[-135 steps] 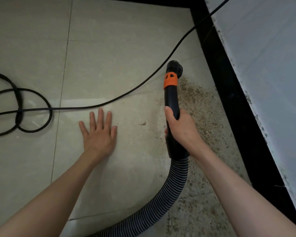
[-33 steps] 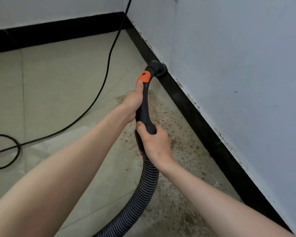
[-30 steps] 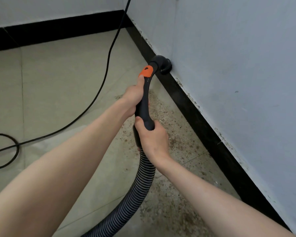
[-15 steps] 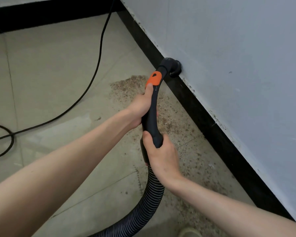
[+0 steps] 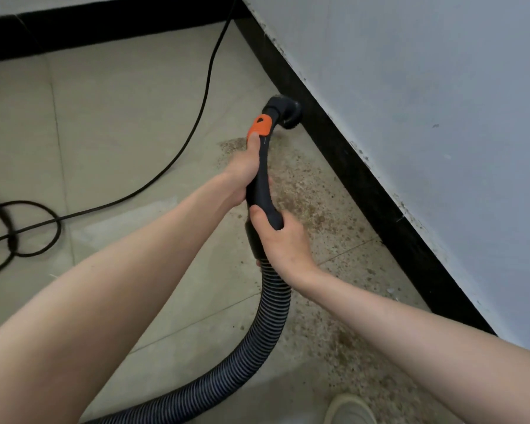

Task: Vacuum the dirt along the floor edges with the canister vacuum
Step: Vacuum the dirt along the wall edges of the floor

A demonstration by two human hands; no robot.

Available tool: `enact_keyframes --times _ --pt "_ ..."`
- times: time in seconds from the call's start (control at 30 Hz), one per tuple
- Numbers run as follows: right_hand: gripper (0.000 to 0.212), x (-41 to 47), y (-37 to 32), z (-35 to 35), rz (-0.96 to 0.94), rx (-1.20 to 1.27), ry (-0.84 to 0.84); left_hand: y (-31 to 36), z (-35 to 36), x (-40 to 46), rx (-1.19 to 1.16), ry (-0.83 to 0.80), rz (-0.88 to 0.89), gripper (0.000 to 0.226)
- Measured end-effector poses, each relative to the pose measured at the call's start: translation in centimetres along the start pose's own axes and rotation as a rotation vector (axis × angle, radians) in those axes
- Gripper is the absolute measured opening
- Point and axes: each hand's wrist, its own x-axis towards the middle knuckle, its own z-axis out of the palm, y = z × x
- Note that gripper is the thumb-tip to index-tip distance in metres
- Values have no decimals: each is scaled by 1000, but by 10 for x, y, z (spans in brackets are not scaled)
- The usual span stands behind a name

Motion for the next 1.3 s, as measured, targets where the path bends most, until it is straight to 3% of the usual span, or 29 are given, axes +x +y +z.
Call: enact_keyframes --times 0.07,0.27,0.43,0.7,1.3 --pt "36 7 -3 7 -10 -16 -98 -6 -19 5 -63 90 -29 63" --pt "39 15 -10 28 -64 -100 -305 -19 -70 4 -214 273 -99 49" --pt "38 20 -12 31 -18 -98 -396 -26 -76 5 -243 302 -158 56" --pt "36 25 1 15 40 -36 -331 -28 -49 15 -203 234 -168 62" --pt "36 60 11 -26 138 113 -97 2 34 56 204 129 -91 64"
